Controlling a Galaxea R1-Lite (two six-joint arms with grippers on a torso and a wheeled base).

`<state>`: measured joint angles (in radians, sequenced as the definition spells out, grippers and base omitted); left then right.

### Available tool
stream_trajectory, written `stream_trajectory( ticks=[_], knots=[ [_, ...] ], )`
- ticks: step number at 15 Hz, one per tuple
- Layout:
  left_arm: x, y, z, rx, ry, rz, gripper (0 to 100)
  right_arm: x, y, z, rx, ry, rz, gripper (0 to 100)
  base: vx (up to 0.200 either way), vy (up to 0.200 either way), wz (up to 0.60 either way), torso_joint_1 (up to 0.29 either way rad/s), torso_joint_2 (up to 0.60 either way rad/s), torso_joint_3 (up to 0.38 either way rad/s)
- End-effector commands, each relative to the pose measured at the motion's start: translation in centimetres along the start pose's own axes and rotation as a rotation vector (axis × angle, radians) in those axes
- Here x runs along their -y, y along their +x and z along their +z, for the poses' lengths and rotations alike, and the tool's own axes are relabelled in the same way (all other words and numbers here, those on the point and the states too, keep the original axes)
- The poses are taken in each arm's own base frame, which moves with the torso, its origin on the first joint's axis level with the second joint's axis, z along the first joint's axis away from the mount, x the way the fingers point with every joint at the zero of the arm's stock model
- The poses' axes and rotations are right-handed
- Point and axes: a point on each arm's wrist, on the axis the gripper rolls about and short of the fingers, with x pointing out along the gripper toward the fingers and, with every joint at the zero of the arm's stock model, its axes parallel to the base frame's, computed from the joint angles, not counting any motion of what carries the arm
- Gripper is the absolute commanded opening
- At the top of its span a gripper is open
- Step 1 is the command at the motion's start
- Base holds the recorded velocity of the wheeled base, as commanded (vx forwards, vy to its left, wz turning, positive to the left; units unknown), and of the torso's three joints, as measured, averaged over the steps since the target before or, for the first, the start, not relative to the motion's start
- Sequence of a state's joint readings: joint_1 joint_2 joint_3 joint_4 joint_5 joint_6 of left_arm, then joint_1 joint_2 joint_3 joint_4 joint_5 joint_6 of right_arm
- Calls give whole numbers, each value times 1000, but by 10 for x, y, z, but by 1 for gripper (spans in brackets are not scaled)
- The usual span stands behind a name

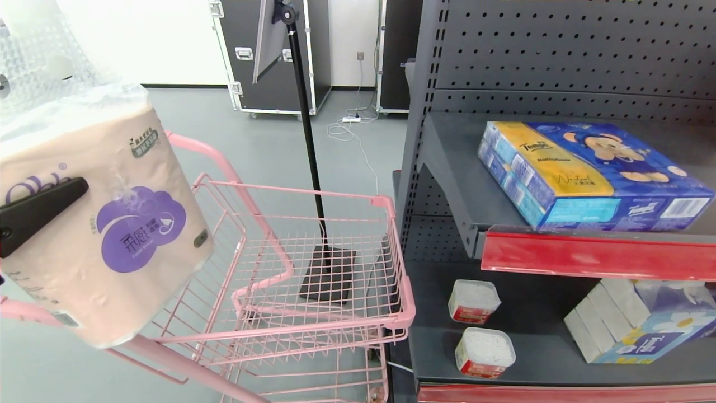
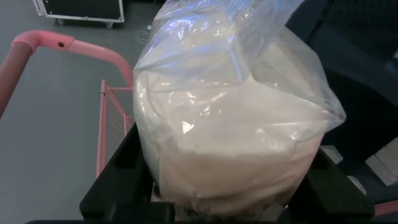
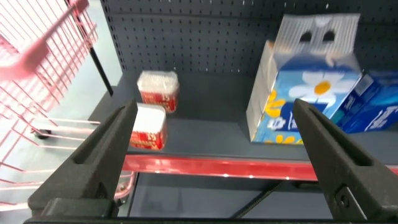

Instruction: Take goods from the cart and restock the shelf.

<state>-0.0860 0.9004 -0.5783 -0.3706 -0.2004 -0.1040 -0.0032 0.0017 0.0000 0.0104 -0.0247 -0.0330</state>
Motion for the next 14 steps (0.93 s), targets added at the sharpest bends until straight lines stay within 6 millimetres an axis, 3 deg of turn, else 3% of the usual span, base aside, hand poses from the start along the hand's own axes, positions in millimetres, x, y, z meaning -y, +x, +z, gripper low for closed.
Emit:
stream_trajectory(
  ticks=[1, 14],
  knots=[
    [0, -1, 0, 4, 0, -1, 0, 0, 0, 0, 0, -1, 0, 100, 0, 0, 0, 149, -510, -364],
    [1, 0, 3, 11, 7, -6, 0, 0, 0, 0, 0, -1, 2, 100, 0, 0, 0, 186, -549, -363]
  ],
)
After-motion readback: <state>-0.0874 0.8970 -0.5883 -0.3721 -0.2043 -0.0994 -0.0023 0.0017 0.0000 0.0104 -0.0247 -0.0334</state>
